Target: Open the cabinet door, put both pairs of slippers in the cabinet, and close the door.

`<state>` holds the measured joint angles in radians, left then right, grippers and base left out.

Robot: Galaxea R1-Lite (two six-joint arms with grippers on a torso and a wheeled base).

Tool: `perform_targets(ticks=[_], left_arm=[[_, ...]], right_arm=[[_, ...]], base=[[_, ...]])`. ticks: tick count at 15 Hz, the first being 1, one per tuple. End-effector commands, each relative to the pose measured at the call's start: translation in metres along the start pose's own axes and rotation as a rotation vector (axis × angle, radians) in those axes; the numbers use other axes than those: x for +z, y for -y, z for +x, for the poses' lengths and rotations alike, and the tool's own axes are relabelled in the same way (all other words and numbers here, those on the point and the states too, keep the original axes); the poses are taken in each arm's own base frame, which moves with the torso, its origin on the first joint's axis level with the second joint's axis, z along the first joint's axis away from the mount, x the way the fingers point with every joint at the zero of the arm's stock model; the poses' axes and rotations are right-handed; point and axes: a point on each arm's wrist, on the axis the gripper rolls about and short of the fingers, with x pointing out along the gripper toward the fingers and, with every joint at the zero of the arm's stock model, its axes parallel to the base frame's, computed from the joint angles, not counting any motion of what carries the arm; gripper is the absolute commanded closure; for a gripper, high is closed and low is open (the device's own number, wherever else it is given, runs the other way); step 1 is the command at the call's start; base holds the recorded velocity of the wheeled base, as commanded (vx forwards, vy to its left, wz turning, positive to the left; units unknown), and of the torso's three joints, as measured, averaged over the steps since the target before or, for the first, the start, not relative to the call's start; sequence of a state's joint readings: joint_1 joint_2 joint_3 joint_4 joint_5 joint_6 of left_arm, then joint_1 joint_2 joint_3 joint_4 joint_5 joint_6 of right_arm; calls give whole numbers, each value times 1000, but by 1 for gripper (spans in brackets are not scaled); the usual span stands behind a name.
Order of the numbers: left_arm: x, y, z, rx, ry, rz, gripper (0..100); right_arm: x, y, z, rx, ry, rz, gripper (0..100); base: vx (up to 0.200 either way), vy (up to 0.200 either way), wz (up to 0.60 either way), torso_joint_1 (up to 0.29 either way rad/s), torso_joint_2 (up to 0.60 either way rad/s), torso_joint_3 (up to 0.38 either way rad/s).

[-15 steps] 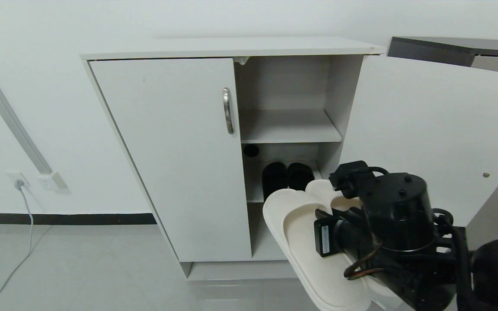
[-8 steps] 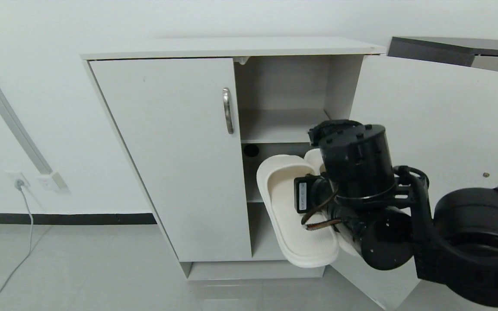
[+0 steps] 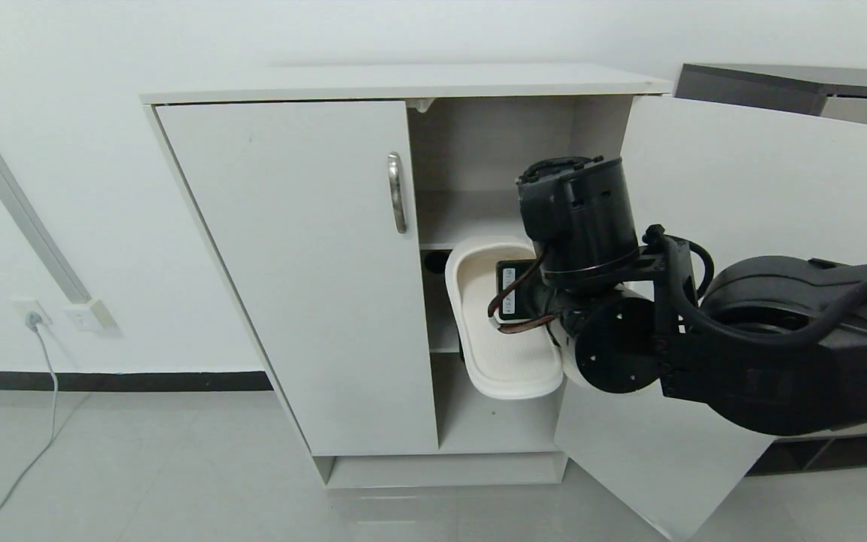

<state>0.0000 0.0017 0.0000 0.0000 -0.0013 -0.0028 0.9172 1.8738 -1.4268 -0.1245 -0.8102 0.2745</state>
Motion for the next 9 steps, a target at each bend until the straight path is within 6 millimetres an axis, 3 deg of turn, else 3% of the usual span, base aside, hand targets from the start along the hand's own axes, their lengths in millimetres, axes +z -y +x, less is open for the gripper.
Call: perform_targets(ticks=[1,5,9], left_arm=[[0,0,0,0,0,0,100],[0,0,0,0,-1,0,100],[0,0,0,0,-1,0,100]], right_arm=[[-2,-6,6,5,-2,-1,100],[-4,-7,7,4,-5,-3,100],[-4,-7,8,2,-7,-4,100]], base=[[0,0,0,0,0,0],[0,0,0,0,0,0],[200,0,0,-1,4,7]])
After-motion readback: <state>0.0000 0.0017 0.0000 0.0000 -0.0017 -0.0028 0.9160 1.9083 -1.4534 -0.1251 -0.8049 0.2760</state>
